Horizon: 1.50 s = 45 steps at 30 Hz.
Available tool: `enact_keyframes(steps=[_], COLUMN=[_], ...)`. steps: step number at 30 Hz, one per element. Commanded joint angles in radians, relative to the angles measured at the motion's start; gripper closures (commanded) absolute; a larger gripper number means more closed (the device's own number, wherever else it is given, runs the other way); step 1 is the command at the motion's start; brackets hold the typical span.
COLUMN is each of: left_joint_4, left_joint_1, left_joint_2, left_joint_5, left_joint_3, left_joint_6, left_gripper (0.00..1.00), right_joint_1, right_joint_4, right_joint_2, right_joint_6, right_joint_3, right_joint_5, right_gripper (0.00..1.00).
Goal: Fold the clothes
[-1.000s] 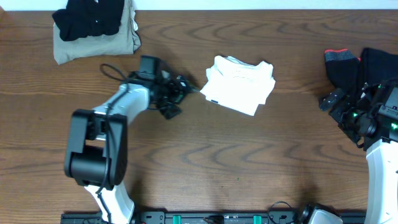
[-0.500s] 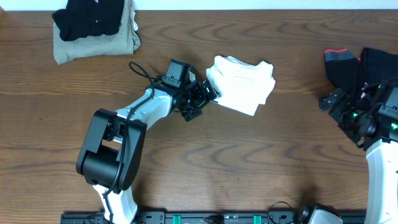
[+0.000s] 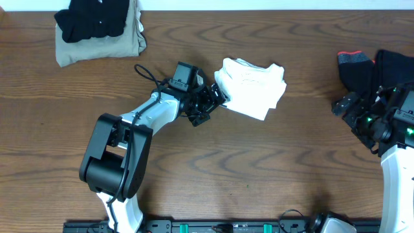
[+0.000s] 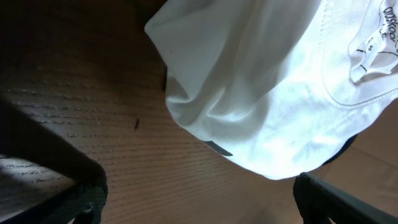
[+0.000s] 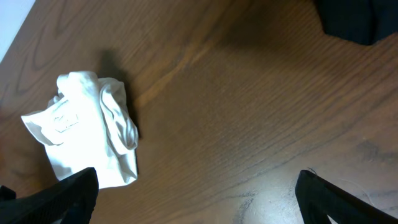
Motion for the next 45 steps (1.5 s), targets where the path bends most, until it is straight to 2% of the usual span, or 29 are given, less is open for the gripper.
enact_keyframes(steps=[1, 8, 13, 21, 26, 45], left_joint_4=[-0.035, -0.07, -0.062, 0.07, 0.12, 0.121], left_joint_1=[-0.006, -0.007, -0.021, -0.121, -0.139, -0.127], left_joint_2=[0.017, 0.017, 0.017, 0.017, 0.017, 0.017], left_joint_5=[-0.045, -0.033, 0.004, 0.01, -0.029, -0.095], left_joint_3=[-0.025, -0.025, -0.025, -0.025, -0.025, -0.025], left_joint_6=[0.02, 0.058, 0.039, 0.002, -0.059, -0.074], left_gripper=[0.02, 0.02, 0.02, 0.02, 0.02, 0.02], right_joint_1=[-0.011, -0.011, -0.011, -0.011, -0.011, -0.011], right_joint_4=[-0.001, -0.001, -0.001, -0.001, -0.001, -0.001], right_joint_2=[0.0, 0.0, 0.0, 0.0, 0.0, 0.0], right_joint_6=[-0.011, -0.011, -0.011, -0.011, -0.011, -0.011], right_joint_3=[0.009, 0.009, 0.009, 0.009, 0.009, 0.009], right_joint_5=[0.003, 0.003, 0.003, 0.003, 0.003, 0.003], right_gripper=[0.01, 0.01, 0.01, 0.01, 0.01, 0.01])
